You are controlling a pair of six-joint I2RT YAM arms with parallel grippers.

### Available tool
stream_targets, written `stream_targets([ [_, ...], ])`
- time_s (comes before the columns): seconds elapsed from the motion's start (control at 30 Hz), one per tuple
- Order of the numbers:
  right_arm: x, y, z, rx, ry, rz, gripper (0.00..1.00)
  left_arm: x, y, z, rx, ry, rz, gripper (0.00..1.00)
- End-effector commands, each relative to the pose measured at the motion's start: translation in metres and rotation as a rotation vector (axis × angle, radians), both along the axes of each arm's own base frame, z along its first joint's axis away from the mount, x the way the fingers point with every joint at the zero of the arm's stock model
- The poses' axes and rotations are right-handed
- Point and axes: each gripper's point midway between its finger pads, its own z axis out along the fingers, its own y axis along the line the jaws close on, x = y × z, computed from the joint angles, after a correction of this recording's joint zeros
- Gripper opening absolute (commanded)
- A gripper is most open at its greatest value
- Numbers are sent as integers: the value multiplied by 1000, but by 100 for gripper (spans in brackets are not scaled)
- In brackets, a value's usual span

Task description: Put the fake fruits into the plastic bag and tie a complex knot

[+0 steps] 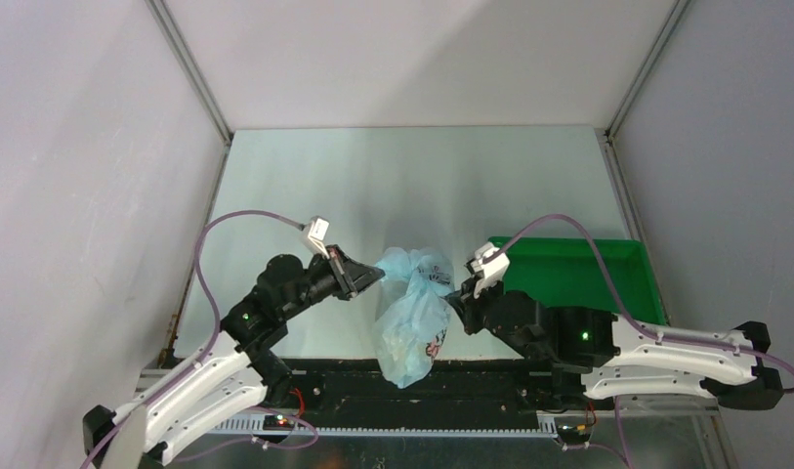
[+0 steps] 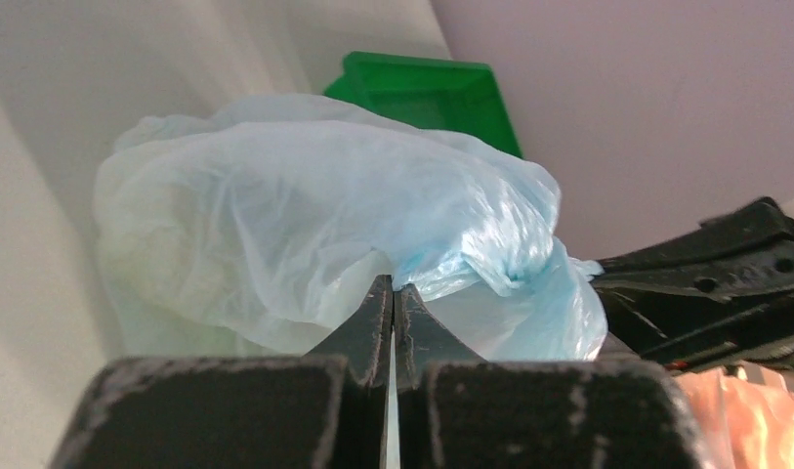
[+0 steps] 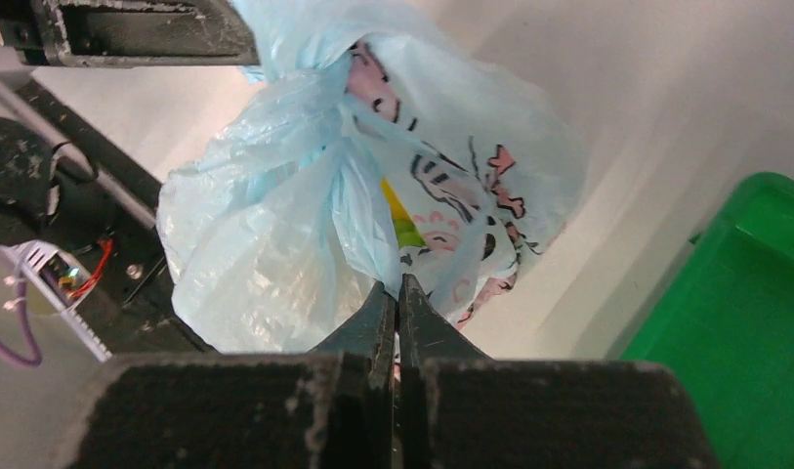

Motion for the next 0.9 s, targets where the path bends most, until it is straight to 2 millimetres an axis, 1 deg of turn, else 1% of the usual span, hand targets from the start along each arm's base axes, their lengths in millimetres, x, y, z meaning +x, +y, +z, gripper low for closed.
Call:
stream_targets([
  [0.0,17,-24,15,34,-1,-149,0,32,21,1,79,-40,177,0],
  [0.1,15,-25,20,51,0,-130,0,35,22,6,88,-58,184,0],
  [0.17,13,-24,26,73,-6,-103,0,35,23,7,102,-69,182,0],
  [0.2,13,-25,29,85,-8,-103,0,35,24,5,120,-70,180,0],
  [0.3,20,-38,38,117,-8,-156,0,40,33,4,155,-74,224,0],
  [0.33,21,-42,38,109,-7,-169,0,41,36,5,159,-82,235,0],
  [0.37,24,-48,41,120,-12,-188,0,43,39,7,160,-85,246,0],
  [0.47,26,-56,47,133,-24,-205,0,47,44,14,165,-108,266,0],
  [0.53,28,-59,46,127,-24,-218,0,49,46,15,174,-113,275,0],
  [0.6,32,-65,35,107,0,-261,0,52,49,6,194,-98,290,0],
  [0.63,37,-72,26,80,13,-294,0,53,51,2,196,-95,298,0],
  [0.67,40,-73,13,63,42,-320,0,55,55,-11,212,-73,316,0],
  [0.7,44,-80,0,36,70,-358,0,58,58,-15,213,-68,338,0],
  [0.73,50,-88,-23,20,118,-423,0,60,64,-31,234,-48,361,0],
  [0.77,52,-94,-36,3,145,-457,0,63,71,-39,245,-34,398,0],
  [0.8,54,-103,-61,-8,200,-510,0,65,80,-56,260,-8,430,0],
  [0.83,55,-105,-71,-1,225,-530,0,65,83,-62,251,7,446,0],
  [0.87,53,-110,-93,-6,278,-551,0,67,91,-75,256,25,472,0],
])
